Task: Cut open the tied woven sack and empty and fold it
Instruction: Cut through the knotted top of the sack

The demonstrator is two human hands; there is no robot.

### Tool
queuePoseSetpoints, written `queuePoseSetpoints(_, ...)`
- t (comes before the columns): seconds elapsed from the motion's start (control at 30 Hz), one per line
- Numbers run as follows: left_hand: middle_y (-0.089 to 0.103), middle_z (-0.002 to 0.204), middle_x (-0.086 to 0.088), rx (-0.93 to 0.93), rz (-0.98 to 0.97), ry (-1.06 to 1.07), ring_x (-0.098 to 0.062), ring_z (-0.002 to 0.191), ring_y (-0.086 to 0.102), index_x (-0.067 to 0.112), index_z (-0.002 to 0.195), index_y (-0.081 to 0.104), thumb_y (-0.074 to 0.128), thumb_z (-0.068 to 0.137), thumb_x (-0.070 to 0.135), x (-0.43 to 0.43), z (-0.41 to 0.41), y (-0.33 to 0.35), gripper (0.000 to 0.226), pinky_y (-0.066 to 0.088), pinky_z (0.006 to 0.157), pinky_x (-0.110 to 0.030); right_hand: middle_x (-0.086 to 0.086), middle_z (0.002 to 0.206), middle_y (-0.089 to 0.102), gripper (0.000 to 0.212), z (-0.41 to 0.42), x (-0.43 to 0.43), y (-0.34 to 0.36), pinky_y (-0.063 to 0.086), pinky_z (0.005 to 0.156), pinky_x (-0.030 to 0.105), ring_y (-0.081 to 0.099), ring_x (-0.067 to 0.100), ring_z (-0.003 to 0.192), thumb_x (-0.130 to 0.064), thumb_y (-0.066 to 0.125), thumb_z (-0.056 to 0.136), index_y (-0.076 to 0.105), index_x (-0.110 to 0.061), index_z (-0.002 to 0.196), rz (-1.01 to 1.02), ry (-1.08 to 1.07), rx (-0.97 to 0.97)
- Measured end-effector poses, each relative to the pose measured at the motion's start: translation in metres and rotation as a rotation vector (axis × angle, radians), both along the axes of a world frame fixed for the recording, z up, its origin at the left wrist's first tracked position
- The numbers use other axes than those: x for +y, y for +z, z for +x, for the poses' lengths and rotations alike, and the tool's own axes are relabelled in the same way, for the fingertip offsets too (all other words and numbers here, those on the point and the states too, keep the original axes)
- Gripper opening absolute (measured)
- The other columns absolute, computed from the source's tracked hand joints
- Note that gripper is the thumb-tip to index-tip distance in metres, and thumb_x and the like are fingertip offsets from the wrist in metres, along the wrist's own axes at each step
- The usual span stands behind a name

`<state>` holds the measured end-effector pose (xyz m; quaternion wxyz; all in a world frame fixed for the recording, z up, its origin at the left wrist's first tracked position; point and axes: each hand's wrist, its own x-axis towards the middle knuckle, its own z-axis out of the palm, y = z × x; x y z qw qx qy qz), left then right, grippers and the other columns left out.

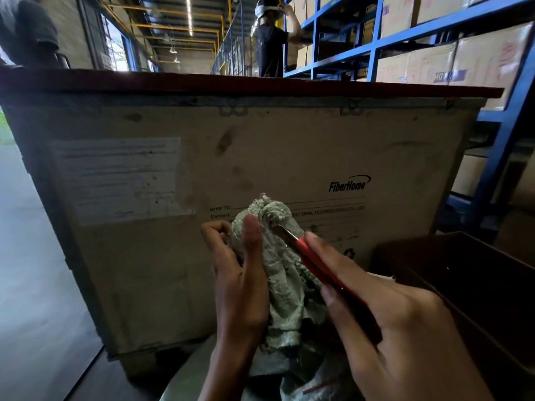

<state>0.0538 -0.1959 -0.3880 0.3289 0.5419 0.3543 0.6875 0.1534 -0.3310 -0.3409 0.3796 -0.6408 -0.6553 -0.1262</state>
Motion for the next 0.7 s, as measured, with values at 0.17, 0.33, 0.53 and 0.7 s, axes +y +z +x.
queuePoseSetpoints(0.17,0.042,0.066,0.011,0.048,0.094,0.08,-0.002,0.054,0.04,0.019,0.099,0.038,0.045,0.098,0.055,0.002,-0.003,-0.002,0.037,0.04,0.053,-0.02,-0.025,0.075,0.06,0.053,0.001,-0.001,-0.002,0.051,0.057,0.011,0.055,-0.005,0.063,-0.051,0.033,0.095,0.009,-0.076,0.135,-0.185,-0.04,-0.151)
queuePoseSetpoints(0.33,0.05,0.08,-0.003,0.042,0.008,0.109,0.0,0.065,0.046,0.01,0.103,0.043,0.045,0.098,0.05,0.014,-0.013,-0.004,0.04,0.046,0.065,-0.019,-0.02,0.125,0.059,0.061,0.0,-0.008,0.012,0.049,0.094,0.017,0.06,0.003,0.111,-0.061,0.033,0.094,-0.019,-0.085,0.117,-0.589,-0.07,-0.048)
queuePoseSetpoints(0.53,0.067,0.096,-0.007,0.041,-0.175,-0.121,-0.019,0.089,0.064,0.019,0.099,0.053,0.046,0.094,0.061,0.019,-0.019,-0.003,0.043,0.055,0.08,-0.044,-0.036,0.103,0.064,0.046,0.017,-0.017,0.022,0.05,0.086,0.01,0.063,-0.008,0.094,-0.069,0.041,0.082,0.012,-0.091,0.111,-0.529,0.001,0.172)
queuePoseSetpoints(0.7,0.076,0.088,-0.001,0.094,-0.307,-0.331,-0.021,0.089,0.072,0.016,0.104,0.061,0.049,0.091,0.062,0.007,-0.001,-0.006,0.049,0.058,0.08,-0.041,-0.015,0.081,0.069,0.032,0.03,-0.02,0.021,0.046,0.058,0.014,0.063,-0.004,0.075,-0.066,0.055,0.071,0.059,-0.056,0.102,-0.198,-0.004,0.503)
